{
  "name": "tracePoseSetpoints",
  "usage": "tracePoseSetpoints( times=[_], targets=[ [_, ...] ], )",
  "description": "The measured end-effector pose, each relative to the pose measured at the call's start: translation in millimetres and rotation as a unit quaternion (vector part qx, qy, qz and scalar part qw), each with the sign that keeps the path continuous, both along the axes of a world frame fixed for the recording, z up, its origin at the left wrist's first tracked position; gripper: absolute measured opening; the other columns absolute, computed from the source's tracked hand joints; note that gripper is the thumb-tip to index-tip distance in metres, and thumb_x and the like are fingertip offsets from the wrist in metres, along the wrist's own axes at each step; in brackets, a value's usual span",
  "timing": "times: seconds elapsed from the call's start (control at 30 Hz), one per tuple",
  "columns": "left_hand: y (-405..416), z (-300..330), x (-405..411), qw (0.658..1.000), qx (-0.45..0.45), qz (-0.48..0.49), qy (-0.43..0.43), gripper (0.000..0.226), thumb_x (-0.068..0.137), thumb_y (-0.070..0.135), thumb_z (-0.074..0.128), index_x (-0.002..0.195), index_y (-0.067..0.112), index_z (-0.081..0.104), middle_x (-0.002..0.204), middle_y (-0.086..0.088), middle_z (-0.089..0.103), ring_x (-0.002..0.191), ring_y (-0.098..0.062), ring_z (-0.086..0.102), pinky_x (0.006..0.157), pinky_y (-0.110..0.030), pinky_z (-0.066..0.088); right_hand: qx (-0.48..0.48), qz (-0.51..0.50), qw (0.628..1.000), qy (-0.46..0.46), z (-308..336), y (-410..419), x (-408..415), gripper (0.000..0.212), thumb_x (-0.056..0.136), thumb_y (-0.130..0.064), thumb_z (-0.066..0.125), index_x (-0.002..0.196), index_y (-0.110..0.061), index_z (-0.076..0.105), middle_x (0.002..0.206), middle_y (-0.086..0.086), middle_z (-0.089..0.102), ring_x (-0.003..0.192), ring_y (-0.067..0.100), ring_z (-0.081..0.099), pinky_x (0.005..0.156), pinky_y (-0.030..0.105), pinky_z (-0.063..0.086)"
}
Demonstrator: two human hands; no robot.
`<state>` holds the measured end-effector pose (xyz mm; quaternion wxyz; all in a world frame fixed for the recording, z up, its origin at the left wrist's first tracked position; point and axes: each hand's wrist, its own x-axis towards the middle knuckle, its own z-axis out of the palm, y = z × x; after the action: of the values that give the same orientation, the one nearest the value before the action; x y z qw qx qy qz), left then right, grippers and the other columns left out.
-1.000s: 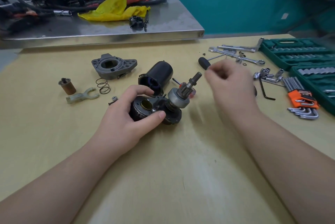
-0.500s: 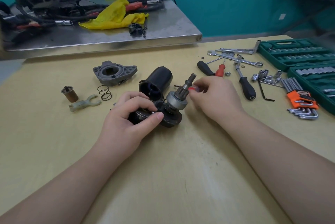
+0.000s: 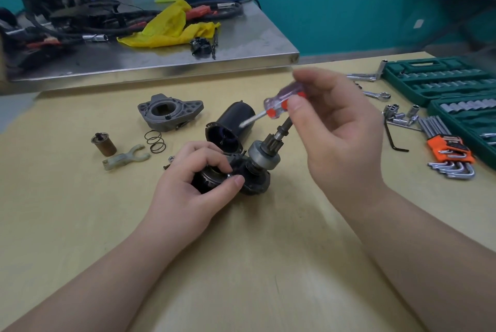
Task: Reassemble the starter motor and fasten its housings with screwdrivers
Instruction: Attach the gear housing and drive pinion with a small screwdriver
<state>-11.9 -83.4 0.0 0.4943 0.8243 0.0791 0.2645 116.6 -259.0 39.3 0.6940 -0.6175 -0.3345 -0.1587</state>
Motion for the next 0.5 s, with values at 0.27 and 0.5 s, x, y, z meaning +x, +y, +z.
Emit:
tracePoseSetpoints(
  times=[0.27,0.5],
  targets=[
    [1,-1,0,1.0,-0.013,-0.008,-0.004,0.02,0.075,0.035,0.087,0.083,0.029,0.07,0.111,0.014,0.063,0.111,-0.013,0.066,0.092,-0.021,0.049,-0.059,0.058,0.995,-0.049,-8,0,-12,0.023,0.097,-0.014,0.063,0.118,-0.023,0.07,0.101,-0.01,0.072,0.097,0.017,0.068,0.088,0.032,0.054],
    [0,-1,0,1.0,-0.01,-0.017,-0.011,0.021,0.072,0.045,0.08,0.082,0.03,0.069,0.111,0.014,0.063,0.111,-0.011,0.065,0.093,-0.019,0.047,-0.1,0.065,0.991,-0.059,-11,1,-17,0.024,0.096,-0.018,0.065,0.118,-0.023,0.071,0.1,-0.02,0.068,0.099,0.019,0.067,0.087,0.044,0.058]
  ],
)
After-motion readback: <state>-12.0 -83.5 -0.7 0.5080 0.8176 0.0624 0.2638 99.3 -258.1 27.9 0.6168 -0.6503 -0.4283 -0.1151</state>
